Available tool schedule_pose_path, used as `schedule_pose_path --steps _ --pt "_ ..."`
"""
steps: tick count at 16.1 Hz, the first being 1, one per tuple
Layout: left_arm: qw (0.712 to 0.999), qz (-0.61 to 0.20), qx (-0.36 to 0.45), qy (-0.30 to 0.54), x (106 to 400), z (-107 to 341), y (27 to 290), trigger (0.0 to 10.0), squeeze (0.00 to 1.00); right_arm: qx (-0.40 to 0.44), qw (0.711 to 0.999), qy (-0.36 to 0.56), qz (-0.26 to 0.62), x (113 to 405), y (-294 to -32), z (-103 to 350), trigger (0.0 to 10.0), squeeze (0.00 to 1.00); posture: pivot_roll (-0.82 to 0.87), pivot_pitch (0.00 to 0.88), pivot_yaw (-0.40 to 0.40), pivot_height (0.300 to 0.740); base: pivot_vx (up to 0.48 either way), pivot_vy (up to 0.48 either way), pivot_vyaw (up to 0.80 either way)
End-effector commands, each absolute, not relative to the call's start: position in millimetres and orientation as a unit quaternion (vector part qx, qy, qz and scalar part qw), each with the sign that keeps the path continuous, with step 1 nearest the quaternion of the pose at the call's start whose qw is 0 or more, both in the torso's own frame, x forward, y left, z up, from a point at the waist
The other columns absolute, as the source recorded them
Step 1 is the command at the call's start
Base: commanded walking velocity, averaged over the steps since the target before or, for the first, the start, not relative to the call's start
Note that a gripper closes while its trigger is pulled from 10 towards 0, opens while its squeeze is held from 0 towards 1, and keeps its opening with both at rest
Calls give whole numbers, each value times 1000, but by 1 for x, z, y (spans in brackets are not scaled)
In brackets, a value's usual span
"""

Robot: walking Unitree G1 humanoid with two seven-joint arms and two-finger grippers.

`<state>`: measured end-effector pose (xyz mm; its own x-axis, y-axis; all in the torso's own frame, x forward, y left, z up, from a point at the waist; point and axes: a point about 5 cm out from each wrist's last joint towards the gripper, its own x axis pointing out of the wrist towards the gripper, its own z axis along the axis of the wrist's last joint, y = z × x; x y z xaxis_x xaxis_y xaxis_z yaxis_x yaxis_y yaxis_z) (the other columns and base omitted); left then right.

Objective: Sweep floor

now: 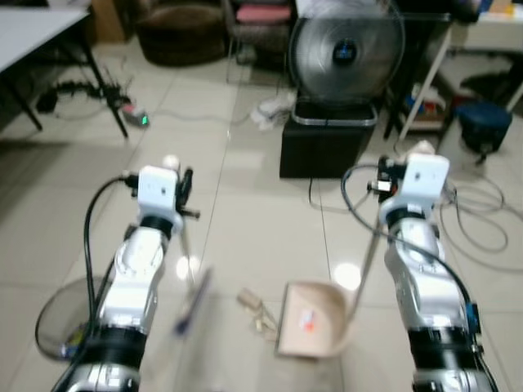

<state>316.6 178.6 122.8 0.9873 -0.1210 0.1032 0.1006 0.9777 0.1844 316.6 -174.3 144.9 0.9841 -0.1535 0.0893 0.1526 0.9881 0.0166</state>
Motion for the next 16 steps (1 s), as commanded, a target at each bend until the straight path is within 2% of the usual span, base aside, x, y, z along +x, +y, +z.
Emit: schedule_pose_path --steps 1,10,16 --pt "991 -71 87 -77 319 132 169 10000 0 -9 993 -70 -97 316 -185 156 10000 0 -39 41 14 740 405 0 0" --pt "992 -76 85 -56 319 125 167 10000 0 -81 988 -100 -86 318 -185 157 10000 0 -37 53 20 740 394 0 0" --pt "988 -85 127 -3 315 101 173 10000 0 -93 989 -104 -48 324 -184 141 10000 0 -18 107 27 740 0 0 0"
